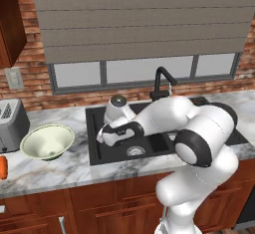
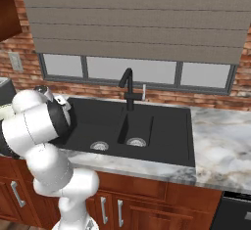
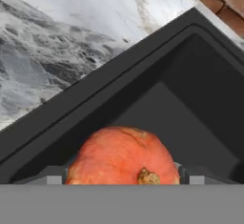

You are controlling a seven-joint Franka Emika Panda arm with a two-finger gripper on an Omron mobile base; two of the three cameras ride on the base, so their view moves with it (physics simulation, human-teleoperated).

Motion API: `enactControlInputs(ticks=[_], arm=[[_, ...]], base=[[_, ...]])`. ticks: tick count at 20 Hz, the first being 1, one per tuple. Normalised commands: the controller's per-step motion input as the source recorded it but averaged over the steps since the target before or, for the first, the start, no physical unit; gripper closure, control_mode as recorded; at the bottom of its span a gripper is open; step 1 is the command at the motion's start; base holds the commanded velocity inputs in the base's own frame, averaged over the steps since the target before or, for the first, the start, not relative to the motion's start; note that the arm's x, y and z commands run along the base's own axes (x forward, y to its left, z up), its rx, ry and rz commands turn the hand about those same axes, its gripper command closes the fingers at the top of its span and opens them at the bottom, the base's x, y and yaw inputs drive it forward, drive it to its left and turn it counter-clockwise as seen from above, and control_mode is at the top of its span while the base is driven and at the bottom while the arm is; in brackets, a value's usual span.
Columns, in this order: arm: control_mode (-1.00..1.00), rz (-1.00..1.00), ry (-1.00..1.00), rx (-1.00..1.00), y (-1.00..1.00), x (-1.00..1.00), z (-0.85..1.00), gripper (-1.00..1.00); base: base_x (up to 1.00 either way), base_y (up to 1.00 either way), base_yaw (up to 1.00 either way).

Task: Pick the squash from the sink and place it in the bowl. Then pick the bowl and place it in the microwave. Then close the microwave door and press the start button.

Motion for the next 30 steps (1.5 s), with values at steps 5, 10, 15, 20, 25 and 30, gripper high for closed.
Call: enactControlInputs(ticks=[5,10,15,20,25,30], arm=[[-1.00,0.00,-0.01,0.00,0.54,-0.59,1.00,1.00],[-1.00,0.00,0.00,0.00,0.76,-0.54,1.00,1.00],[-1.00,0.05,-0.01,-0.02,1.00,-0.29,0.88,1.00],[-1.00,0.02,0.00,-0.09,0.99,0.00,0.14,1.00],[-1.00,0.00,0.02,-0.12,0.53,0.26,-0.38,1.00],[-1.00,0.00,0.02,-0.02,0.05,0.32,-0.26,1.00]], base=[[0.00,0.00,0.00],[0.00,0.00,0.00],[0.00,0.00,0.00],[0.00,0.00,0.00],[0.00,0.00,0.00],[0.00,0.00,0.00]])
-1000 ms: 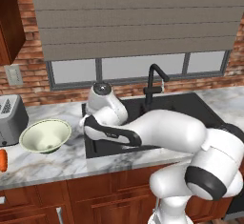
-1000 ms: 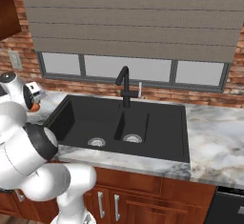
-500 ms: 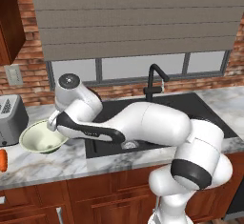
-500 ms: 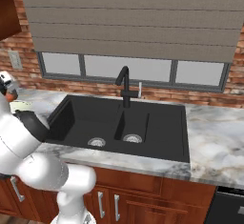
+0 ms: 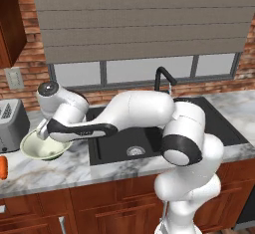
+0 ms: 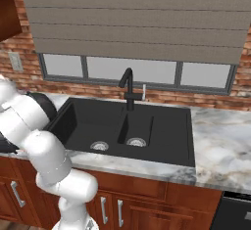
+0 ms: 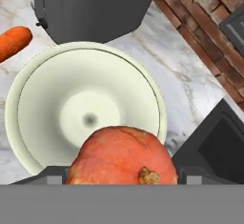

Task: Pick the squash from the sink and place it in the bowl. Then pick the bowl and place it in the microwave. Then close the microwave door and press the start button.

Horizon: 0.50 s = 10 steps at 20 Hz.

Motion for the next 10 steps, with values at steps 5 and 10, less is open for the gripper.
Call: enactControlInputs(ticks=[5,10], arm=[[-1.00,0.00,0.05,0.00,0.02,0.18,-0.20,1.00],[-1.00,-0.01,0.02,0.00,0.00,0.00,-0.52,1.00]], base=[[0.00,0.00,0.00],[0.00,0.00,0.00]])
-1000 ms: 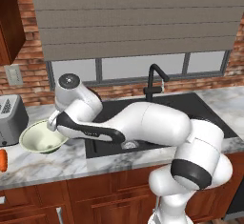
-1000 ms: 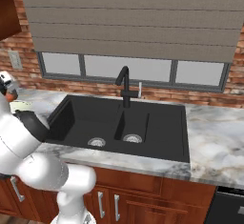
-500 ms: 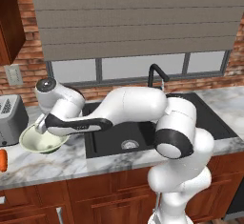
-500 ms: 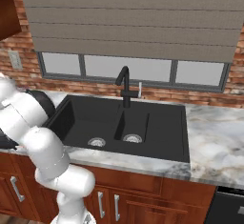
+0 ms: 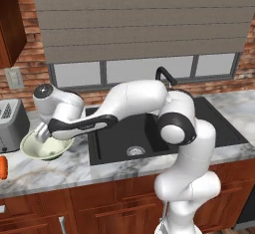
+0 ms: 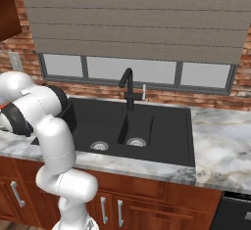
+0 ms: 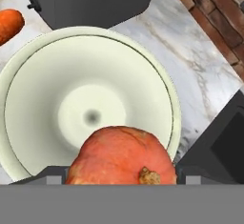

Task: Pick the squash from the sink and place it in the bowl. Then pick the bowl and place it in the microwave. Then close the microwave door and press the start button.

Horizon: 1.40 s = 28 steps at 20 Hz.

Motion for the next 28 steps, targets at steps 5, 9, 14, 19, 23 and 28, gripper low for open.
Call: enactControlInputs(ticks=[5,9,14,19,23,28], arm=[[-1.00,-0.02,0.00,0.01,0.05,0.01,-0.34,1.00],[-1.00,-0.04,0.02,0.01,0.14,0.21,-0.14,1.00],[-1.00,0.00,0.01,0.04,0.09,0.15,-0.20,1.00],[-1.00,0.00,0.00,0.04,0.01,0.14,-0.41,1.00],[-1.00,0.00,0.00,0.04,0.00,0.09,-0.51,1.00],[-1.00,-0.01,0.00,0.06,0.00,0.20,-0.32,1.00]], base=[[0.00,0.00,0.00],[0.00,0.00,0.00],[0.00,0.00,0.00],[0.00,0.00,0.00],[0.00,0.00,0.00],[0.00,0.00,0.00]])
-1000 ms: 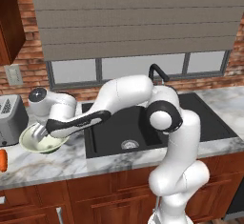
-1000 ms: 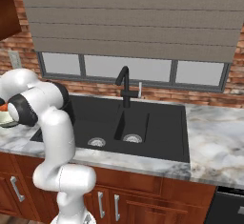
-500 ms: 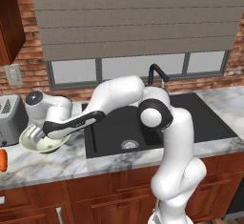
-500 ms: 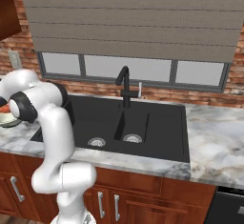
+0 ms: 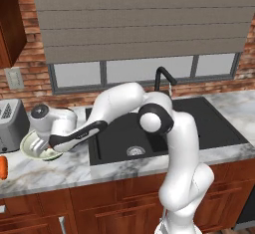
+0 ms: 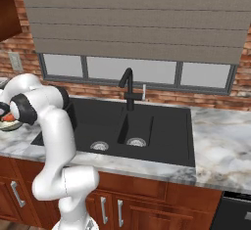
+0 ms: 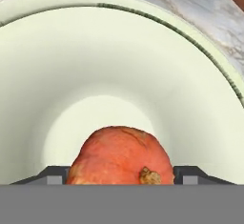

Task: Pick the squash from the sink and place it in the bowl. Then pick the bowl and place it in the microwave. Then close the microwave door and press the start button.

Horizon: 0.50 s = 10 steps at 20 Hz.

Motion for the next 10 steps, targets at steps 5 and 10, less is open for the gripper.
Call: enactControlInputs(ticks=[5,10], arm=[[-1.00,-0.02,0.00,0.07,0.00,0.38,-0.06,-1.00],[-1.00,-0.01,0.00,0.12,0.00,0.15,0.12,-1.00]], base=[[0.00,0.00,0.00],[0.00,0.00,0.00]])
